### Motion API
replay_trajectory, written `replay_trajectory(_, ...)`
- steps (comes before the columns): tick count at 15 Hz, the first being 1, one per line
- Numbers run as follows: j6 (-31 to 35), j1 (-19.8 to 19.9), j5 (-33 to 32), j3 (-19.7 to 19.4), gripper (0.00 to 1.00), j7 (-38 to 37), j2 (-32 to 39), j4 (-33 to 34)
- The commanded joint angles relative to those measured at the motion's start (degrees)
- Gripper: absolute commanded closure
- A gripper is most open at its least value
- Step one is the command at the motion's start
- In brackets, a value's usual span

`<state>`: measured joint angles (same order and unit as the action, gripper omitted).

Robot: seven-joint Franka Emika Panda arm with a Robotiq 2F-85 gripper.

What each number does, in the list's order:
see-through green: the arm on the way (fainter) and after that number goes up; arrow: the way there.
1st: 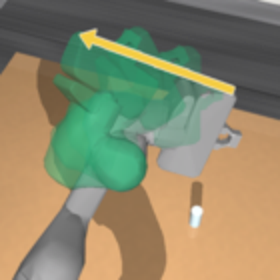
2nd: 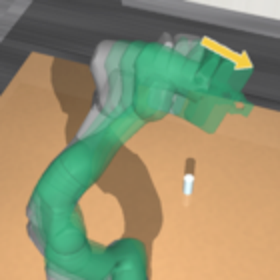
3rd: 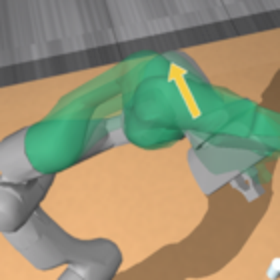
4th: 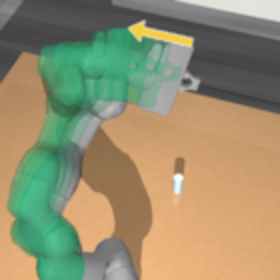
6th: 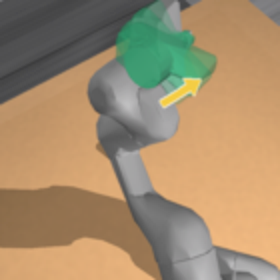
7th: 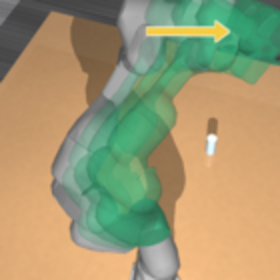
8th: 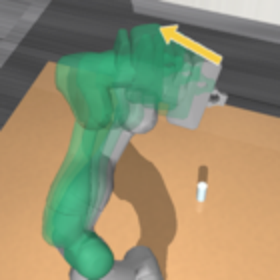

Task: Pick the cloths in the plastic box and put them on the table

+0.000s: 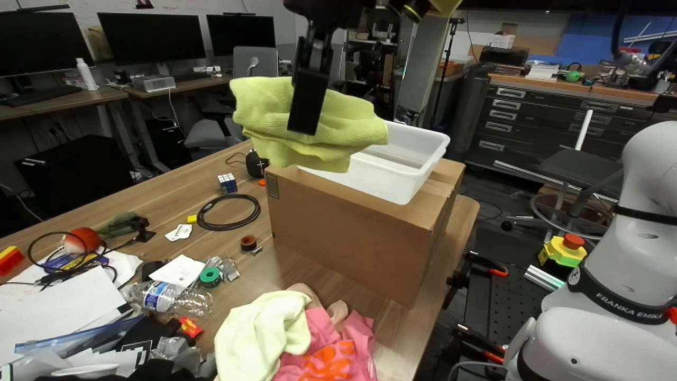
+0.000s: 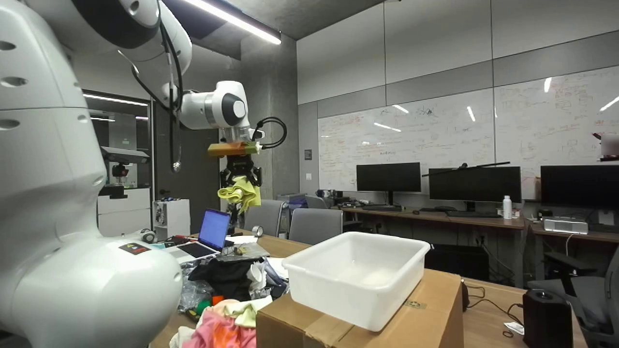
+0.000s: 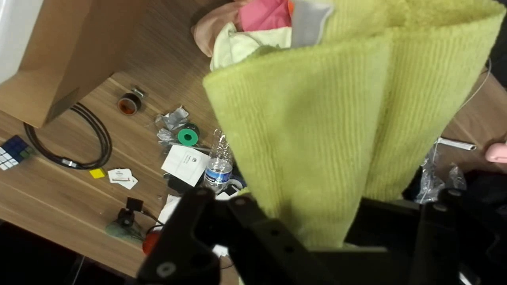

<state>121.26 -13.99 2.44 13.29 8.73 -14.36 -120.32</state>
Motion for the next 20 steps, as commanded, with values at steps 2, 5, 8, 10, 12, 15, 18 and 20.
replay_trajectory(2, -3.9, -0.2, -3.4, 0.8, 0.67, 1.7, 5.0, 6.7)
replay_trajectory(5, -4.5, 0.1, -5.5, 0.7, 0.49, 1.4, 6.1, 7.3)
replay_trajectory(8, -4.8, 0.6, -6.4, 0.1, 0.27, 1.2, 6.4, 7.0)
replay_trajectory(10, -4.9, 1.0, -6.3, -0.5, 0.12, 1.3, 6.2, 6.6)
replay_trajectory(12, -4.8, 1.5, -6.4, -1.0, 0.00, 0.7, 5.9, 6.1)
replay_trajectory(15, -6.9, 3.1, -7.0, -2.1, 0.00, -2.1, 4.4, 4.4)
replay_trajectory(18, -11.7, 5.5, -8.8, -3.8, 0.00, -7.1, 1.0, 0.9)
replay_trajectory(20, -15.1, 7.0, -9.5, -5.0, 0.00, -10.1, -1.3, -1.7)
